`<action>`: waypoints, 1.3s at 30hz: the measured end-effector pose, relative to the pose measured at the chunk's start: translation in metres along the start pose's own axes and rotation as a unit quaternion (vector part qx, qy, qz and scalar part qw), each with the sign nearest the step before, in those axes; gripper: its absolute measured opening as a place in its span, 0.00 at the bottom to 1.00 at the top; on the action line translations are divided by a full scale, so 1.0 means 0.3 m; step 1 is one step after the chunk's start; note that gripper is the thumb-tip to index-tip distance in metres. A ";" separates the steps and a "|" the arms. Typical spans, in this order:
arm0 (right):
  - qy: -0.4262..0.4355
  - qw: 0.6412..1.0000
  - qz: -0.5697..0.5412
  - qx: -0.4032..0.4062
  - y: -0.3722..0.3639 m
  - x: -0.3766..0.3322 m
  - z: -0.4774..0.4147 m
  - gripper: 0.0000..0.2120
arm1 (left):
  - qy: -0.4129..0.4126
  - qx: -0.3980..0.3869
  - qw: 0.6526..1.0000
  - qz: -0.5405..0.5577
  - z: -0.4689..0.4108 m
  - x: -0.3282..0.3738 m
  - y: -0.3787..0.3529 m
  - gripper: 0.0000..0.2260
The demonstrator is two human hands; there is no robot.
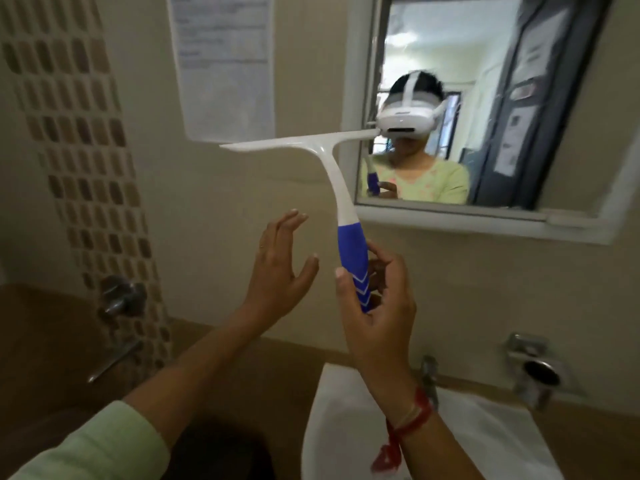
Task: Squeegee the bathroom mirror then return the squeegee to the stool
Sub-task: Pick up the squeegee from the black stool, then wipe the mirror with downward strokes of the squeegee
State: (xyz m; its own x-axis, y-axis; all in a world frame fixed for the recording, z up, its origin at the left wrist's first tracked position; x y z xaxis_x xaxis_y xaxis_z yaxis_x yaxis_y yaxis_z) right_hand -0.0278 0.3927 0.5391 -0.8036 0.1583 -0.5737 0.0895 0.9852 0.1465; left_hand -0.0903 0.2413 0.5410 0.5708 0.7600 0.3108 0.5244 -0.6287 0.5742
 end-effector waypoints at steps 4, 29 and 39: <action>0.044 0.998 0.030 0.043 0.118 -0.070 -0.078 0.18 | -0.063 0.025 0.998 0.004 -0.142 0.097 0.015 0.24; 0.119 0.941 0.293 0.123 0.353 -0.314 -0.759 0.20 | -0.098 0.127 0.983 -0.087 -0.845 0.147 0.235 0.26; 0.121 0.933 0.288 0.178 0.305 -0.338 -0.976 0.22 | -0.099 0.136 0.985 0.024 -0.928 0.160 0.115 0.23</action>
State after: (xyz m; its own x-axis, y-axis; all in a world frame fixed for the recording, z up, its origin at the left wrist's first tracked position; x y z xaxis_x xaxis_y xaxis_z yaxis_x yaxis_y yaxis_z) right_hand -0.1104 0.4474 0.8466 -0.6671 0.6909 -0.2785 0.7028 0.7077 0.0723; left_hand -0.2207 0.3019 0.7864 0.6971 0.6982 0.1627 0.6283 -0.7043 0.3303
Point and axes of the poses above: each hand's wrist, its own z-axis away from the middle knuckle, its own y-axis out of the back of the hand, x = y × z, the point moved 2 cm from there along -z, towards the middle knuckle, and after that the axes turned 13 degrees about -x, right-handed, at the moved point
